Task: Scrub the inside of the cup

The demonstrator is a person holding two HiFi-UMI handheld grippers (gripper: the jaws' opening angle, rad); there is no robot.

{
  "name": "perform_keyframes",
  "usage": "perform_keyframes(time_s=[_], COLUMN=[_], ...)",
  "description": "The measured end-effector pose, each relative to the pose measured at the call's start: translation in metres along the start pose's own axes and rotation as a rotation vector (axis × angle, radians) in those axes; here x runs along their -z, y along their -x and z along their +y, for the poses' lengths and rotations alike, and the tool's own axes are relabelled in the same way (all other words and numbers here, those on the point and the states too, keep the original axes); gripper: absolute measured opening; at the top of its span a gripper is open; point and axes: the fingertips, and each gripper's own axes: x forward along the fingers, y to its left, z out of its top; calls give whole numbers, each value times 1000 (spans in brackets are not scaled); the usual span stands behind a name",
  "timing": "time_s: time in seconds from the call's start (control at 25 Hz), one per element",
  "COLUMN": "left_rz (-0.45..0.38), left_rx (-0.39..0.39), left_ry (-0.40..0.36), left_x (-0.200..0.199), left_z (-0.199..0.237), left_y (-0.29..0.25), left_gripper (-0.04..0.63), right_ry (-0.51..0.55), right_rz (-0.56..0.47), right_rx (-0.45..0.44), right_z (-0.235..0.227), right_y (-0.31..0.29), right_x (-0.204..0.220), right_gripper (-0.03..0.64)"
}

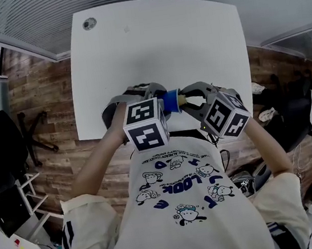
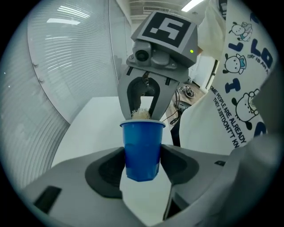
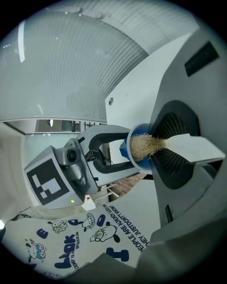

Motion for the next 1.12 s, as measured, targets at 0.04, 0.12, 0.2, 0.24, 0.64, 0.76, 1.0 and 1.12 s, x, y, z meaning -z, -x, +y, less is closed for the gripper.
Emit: perform_keyframes(time_s=[0.04,0.12,0.2,0.24,0.64,0.76,1.0,1.12], left_rz=[4,12,18,23,90,111,129,117], left_rx=[-12,-33,-56,-70,-263,-292,-342,-358], left_ry=[-8,-24,-46,-60,-217,-266,-371,-408], left_x=[1,1,1,0,-1,-1,-7,-11], left_z=[1,3,5,6,21,22,19,21], left_y=[0,1,1,2,9,9,11,11], left_gripper=[282,281,281,281,281,281,281,281], right_ry=[-18,-64,-127,-162,-562,-623,-741,-775], right_rz=[-5,-14,-24,-30,-147,-162,-205,-231], right_rx=[-4,-16,-34,-45,-190,-220,-279,-310], right_z=[-1,-1,-1,-2,-5,-4,1,0], right_y=[0,-1,0,0,2,2,8,11], right_x=[-1,-1,-1,-1,-5,-5,-6,-6], right_gripper=[63,63,63,63,61,61,61,61])
